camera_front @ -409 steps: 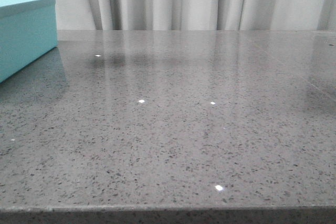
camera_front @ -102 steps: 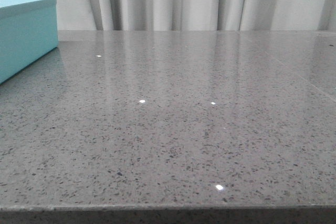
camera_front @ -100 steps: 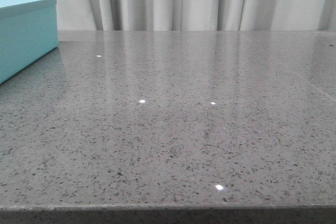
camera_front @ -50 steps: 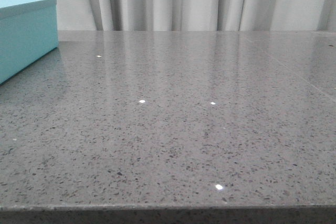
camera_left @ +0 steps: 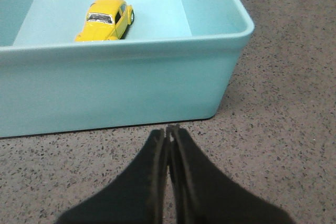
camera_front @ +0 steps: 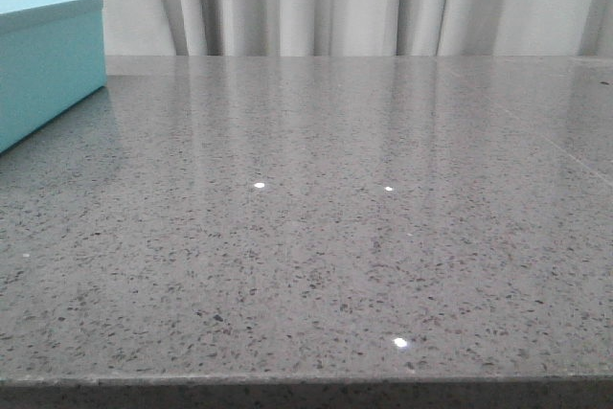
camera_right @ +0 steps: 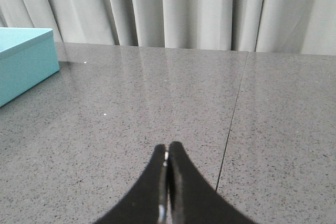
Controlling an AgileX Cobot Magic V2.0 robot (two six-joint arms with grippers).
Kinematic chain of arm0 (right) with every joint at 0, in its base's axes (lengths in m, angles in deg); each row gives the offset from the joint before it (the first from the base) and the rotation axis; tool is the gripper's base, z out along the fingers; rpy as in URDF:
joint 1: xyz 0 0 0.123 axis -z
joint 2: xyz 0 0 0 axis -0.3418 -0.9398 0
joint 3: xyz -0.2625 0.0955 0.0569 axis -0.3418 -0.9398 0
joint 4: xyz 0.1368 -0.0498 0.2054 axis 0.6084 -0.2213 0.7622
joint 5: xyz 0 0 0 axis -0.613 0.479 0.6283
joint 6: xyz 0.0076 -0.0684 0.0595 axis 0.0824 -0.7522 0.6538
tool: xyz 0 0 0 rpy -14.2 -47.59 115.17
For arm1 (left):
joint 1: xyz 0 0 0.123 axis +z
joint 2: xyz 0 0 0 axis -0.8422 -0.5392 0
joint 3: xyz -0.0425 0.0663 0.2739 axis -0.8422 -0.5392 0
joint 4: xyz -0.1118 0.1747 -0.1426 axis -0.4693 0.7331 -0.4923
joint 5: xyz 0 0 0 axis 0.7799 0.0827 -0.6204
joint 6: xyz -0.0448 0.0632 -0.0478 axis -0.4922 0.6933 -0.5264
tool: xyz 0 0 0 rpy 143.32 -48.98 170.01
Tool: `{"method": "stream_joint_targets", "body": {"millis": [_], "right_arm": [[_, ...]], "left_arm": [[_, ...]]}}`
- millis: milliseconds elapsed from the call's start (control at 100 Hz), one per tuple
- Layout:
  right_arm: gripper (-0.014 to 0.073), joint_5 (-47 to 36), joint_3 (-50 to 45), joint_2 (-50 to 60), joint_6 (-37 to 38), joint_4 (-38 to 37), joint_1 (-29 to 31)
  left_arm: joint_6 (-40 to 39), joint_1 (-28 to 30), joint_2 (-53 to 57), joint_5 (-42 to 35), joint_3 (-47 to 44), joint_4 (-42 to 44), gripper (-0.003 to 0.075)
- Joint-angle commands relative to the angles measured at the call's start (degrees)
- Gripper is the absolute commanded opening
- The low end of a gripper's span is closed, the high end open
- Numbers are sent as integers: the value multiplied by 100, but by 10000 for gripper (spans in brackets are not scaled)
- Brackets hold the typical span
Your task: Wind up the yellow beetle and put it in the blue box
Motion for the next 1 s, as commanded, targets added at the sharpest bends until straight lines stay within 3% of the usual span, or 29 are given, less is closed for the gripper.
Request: {"method": "stream_joint_targets", "body": {"millis": [0, 680, 740, 850, 990], "right_arm": [[-50, -516, 143, -41, -47, -77, -11], [-50, -516, 143, -41, -47, -77, -11], [-50, -516, 143, -41, -47, -77, -11], [-50, -516, 143, -41, -47, -77, -11], [-50, -516, 143, -41, -47, -77, -11]], "left_arm": [[-1, 13, -31, -405, 154, -122, -19], [-64, -12, 397, -467, 142, 105, -19], [-64, -76, 533, -776, 43, 105, -19], [-230, -272, 745, -2043, -446, 119, -19], [-1482, -395, 1142, -3004, -1102, 970, -19]]}}
